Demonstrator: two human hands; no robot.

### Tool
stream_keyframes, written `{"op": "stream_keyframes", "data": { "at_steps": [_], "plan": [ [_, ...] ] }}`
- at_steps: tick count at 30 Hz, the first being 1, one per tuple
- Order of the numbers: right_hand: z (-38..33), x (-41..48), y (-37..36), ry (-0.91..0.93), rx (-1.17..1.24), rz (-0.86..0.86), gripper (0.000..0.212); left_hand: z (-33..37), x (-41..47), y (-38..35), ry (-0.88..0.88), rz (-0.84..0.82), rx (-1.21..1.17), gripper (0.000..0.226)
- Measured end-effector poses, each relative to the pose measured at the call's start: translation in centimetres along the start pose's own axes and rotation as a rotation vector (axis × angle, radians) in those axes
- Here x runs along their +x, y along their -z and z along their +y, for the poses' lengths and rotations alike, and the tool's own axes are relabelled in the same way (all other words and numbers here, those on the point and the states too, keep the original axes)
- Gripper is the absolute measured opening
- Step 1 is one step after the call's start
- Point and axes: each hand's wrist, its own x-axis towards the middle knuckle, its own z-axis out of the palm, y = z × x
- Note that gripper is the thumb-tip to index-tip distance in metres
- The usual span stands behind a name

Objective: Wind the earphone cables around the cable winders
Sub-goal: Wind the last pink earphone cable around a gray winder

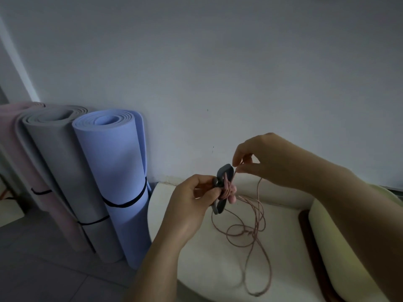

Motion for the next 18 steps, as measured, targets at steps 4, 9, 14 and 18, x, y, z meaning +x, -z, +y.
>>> {"op": "stream_keyframes", "data": {
  "at_steps": [4, 9, 14, 18],
  "plan": [
    [0.3, -0.3, 0.2, 0.028, 0.195, 0.004, 0.006, 0.4, -0.2, 0.2, 0.037, -0.066, -0.015, 0.018],
    [1.9, -0.5, -0.9, -0.128, 0.748, -0.067, 0.010, 0.1, -0.2, 0.8, 0.076, -0.097, -0.023, 0.022],
    [3.1, -0.7, -3.0, -0.264, 1.169, -0.082, 0.012, 0.6, -0.5, 0.6, 0.077, -0.163, -0.108, 0.027],
    [2.0, -0.6, -5.7, -0.245, 1.463, -0.221, 0.016, 0.2, 0.0, 0.4, 0.092, -0.103, -0.333, 0.037]
  ]
}}
